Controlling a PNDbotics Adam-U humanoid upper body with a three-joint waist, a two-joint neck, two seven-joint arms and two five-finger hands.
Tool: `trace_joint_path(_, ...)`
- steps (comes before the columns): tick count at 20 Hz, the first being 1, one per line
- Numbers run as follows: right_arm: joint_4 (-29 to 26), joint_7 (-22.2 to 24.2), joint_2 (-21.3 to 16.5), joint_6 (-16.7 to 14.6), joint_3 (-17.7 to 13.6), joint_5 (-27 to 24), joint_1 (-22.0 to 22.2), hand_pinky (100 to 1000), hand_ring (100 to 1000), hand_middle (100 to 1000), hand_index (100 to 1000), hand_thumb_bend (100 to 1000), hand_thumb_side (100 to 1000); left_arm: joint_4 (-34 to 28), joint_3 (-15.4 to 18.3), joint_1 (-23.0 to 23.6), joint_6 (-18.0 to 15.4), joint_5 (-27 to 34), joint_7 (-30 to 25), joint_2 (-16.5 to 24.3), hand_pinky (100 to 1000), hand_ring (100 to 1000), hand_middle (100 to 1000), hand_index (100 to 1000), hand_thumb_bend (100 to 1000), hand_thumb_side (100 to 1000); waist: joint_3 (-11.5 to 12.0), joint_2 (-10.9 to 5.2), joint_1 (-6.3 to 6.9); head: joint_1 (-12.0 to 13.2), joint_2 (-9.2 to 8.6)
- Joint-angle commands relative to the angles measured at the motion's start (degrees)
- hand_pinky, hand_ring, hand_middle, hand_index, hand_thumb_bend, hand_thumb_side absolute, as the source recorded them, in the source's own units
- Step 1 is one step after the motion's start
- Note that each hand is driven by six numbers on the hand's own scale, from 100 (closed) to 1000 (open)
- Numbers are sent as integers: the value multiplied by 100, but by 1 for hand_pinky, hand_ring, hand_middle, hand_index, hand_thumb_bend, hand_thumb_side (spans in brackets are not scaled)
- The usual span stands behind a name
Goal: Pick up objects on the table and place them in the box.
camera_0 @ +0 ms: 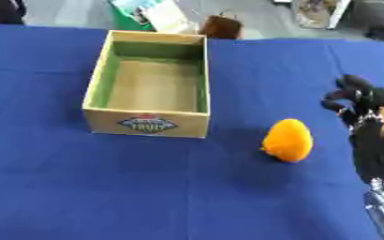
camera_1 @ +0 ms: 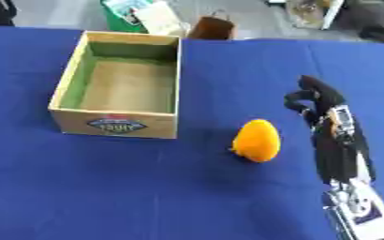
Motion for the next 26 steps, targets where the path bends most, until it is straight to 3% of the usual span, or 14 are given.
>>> trace_joint_path(1, -112, -8, -64, -12, -13, 52, -44, 795, 1000, 615, 880, 100, 1000, -127, 26, -38, -12, -15, -34, 41, 459, 348, 454, 537, 100, 781, 11, -42, 5, -1, -36)
trace_joint_path(7, -112, -33, -89, -31, -13, 84, -72, 801, 1000, 623, 881, 100, 1000, -127, 29, -49, -24, -26, -65, 35, 459, 348, 454, 536, 100, 781, 32, 42, -20, 44, -46)
trace_joint_path(12, -112, -222, -332, 14, -116, 273, -168, 833, 1000, 689, 902, 100, 1000, -127, 23, -51, -26, -23, -81, 45, 460, 349, 455, 536, 100, 781, 23, 57, -23, 102, -46)
trace_joint_path(19, -112, -416, -1153, 551, -225, 1353, -415, 871, 1000, 780, 941, 100, 1000, -127, 8, -38, -19, -14, -107, 61, 460, 349, 455, 536, 100, 781, 10, 53, -21, 154, 66)
trace_joint_path(26, -112, -76, -1976, 1026, -113, 2360, -665, 875, 1000, 806, 938, 249, 1000, -127, -10, -35, -14, -3, -133, 77, 460, 349, 455, 536, 100, 780, 22, 37, -32, -2, 45)
